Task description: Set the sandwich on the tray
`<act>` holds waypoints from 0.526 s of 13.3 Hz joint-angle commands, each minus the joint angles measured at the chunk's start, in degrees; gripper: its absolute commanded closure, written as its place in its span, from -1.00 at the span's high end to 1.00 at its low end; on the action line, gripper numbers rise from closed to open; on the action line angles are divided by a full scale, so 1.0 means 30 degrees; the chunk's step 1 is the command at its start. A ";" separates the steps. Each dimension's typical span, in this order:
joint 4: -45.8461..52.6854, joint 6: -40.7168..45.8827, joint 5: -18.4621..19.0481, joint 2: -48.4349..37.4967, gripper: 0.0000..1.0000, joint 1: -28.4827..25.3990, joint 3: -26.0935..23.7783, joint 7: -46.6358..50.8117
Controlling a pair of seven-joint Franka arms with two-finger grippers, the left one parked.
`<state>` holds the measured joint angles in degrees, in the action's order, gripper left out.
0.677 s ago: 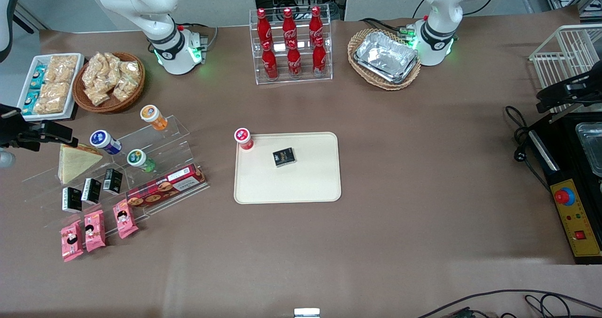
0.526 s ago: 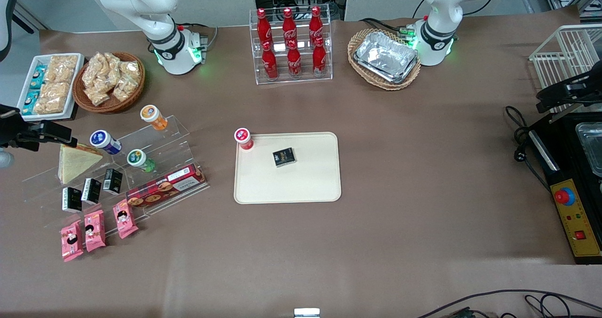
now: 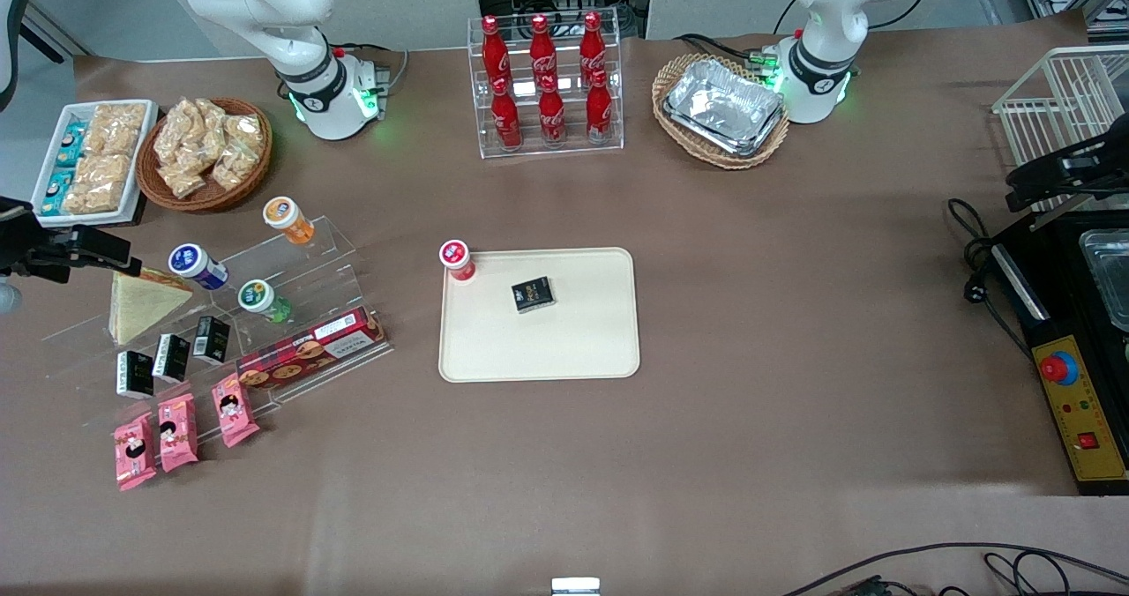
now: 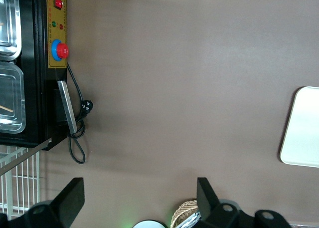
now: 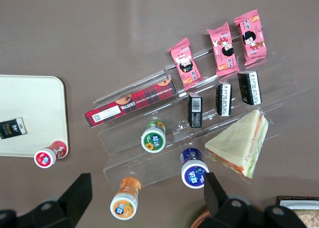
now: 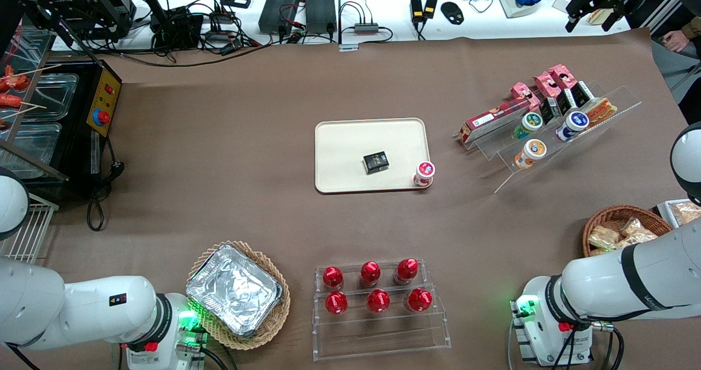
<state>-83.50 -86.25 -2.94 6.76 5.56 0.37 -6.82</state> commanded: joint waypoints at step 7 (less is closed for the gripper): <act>-0.0293 0.0332 0.1123 -0.0670 1.00 -0.0681 -0.0093 0.0045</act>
<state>-83.52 -85.89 -2.11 5.85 4.54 -0.06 -6.84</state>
